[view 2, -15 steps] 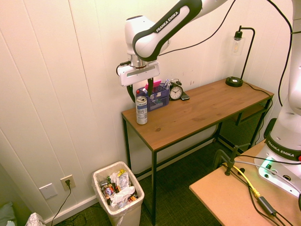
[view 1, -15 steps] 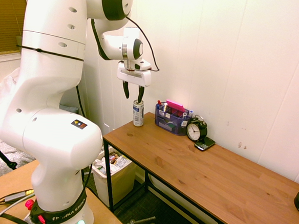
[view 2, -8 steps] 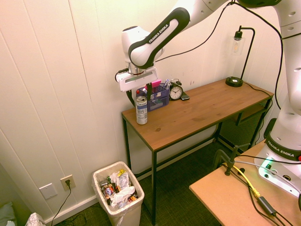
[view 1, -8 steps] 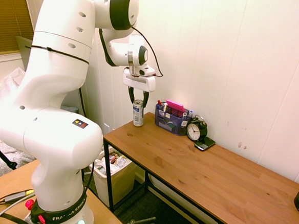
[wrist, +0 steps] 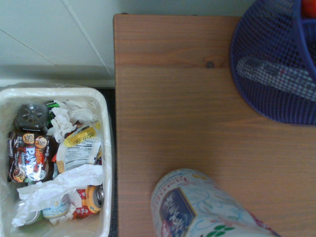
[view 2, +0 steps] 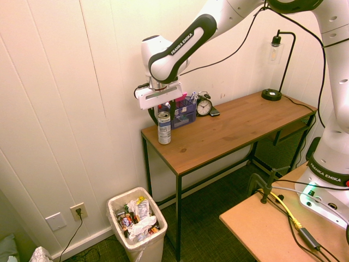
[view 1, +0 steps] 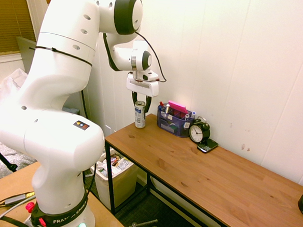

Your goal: Throw the can in the trash bin

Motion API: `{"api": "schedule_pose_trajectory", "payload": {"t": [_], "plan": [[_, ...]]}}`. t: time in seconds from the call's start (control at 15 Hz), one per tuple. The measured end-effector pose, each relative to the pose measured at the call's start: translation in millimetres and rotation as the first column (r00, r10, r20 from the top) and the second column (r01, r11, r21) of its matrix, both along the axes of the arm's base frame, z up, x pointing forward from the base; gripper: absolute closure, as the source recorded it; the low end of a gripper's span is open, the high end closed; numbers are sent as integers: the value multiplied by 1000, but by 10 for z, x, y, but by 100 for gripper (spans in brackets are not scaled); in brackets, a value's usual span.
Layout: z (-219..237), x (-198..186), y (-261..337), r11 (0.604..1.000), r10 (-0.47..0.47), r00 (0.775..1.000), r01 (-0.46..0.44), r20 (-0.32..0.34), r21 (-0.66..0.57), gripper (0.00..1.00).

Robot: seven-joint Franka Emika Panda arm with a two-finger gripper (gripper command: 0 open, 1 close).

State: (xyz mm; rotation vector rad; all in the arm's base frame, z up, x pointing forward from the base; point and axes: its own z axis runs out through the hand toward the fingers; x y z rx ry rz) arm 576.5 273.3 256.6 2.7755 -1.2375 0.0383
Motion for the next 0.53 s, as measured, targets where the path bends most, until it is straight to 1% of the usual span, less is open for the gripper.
{"api": "schedule_pose_trajectory", "payload": {"t": [0.33,0.47,0.53], "plan": [[7,-24,57,1000,5,1000,-5,-2,5,100],[64,-50,131,999,17,1000,-17,-3,33,100],[142,-88,224,998,37,999,-37,1,59,100]]}}
